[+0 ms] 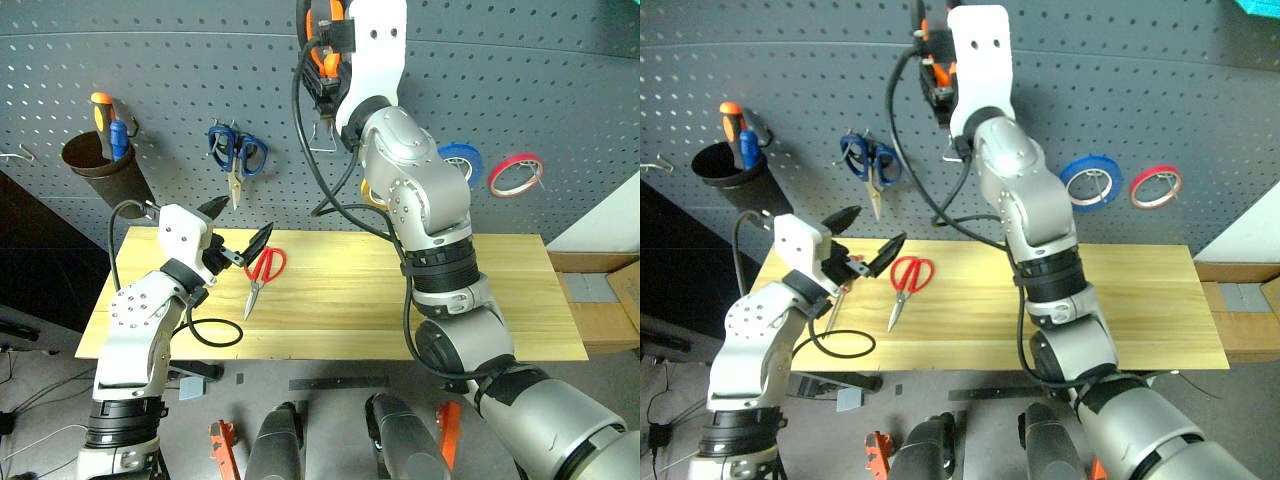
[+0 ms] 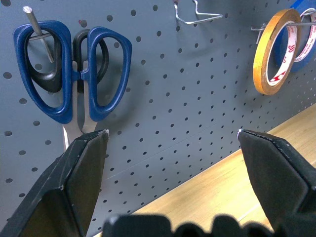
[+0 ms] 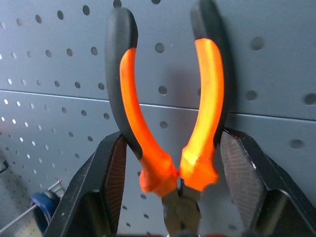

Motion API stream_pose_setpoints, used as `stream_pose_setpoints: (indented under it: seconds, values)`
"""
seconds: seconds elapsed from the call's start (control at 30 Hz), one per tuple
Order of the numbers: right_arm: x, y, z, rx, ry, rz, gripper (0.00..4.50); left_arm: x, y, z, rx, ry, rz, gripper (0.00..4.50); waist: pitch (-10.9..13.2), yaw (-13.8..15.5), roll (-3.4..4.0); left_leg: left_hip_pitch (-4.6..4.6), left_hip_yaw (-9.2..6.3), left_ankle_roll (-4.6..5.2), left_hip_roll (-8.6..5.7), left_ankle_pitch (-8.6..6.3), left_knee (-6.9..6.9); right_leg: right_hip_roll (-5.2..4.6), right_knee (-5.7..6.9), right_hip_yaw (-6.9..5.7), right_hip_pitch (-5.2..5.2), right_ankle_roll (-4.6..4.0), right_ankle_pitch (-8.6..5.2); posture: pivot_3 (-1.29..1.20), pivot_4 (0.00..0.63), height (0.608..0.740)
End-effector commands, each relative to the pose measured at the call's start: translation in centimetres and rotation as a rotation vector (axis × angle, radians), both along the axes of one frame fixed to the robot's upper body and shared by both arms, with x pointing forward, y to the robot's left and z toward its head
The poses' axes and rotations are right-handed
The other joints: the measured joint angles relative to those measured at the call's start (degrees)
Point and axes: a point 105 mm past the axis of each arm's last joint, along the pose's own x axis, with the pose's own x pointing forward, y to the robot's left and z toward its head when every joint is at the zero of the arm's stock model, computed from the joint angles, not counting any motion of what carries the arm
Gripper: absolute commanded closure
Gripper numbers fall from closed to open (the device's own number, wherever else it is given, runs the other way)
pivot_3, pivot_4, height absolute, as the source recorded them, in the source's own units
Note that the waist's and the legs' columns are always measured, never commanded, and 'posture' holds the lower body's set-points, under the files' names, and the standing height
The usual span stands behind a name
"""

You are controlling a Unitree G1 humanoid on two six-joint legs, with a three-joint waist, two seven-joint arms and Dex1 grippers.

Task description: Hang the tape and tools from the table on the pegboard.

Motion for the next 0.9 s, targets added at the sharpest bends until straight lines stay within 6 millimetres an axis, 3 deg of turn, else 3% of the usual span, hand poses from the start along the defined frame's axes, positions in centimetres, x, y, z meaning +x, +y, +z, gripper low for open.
stream_pose_setpoints:
  seconds: [0.03,0.27,0.63,0.9]
  values:
    - [-0.8,0.7,2.1,0.042,-0.088,0.013,2.15,-0.6,-0.4,1.4,-0.006,-0.057,-0.014,0.00,0.00,0.13,0.00,0.00,0.00,0.00,0.00,0.00,0.00,0.00,0.01,0.00,0.00,0.00,0.00,-0.04,0.171,0.740]
    - [0.0,1.3,-1.1,-0.048,-0.090,-0.027,2.15,-0.5,-0.6,1.3,-0.009,-0.056,-0.020,0.00,-0.11,0.75,-0.08,0.01,0.01,-0.02,0.00,0.01,0.00,0.00,0.04,0.00,-0.01,0.00,0.00,-0.04,0.174,0.740]
    - [-0.4,-0.3,-1.3,-0.040,-0.101,-0.074,2.17,-0.4,-0.7,1.0,-0.012,-0.051,-0.028,0.00,-0.12,0.81,-0.09,0.01,0.00,-0.02,0.00,0.01,0.00,-0.01,0.05,-0.01,-0.02,0.00,0.00,-0.05,0.175,0.740]
    - [1.0,-0.6,-4.8,-0.080,-0.004,-0.116,2.17,-0.2,-0.9,0.9,-0.003,-0.045,-0.031,0.00,-0.54,0.80,-0.16,0.01,0.01,-0.02,-0.01,0.02,0.02,-0.01,0.07,0.00,-0.02,0.00,0.00,-0.05,0.177,0.740]
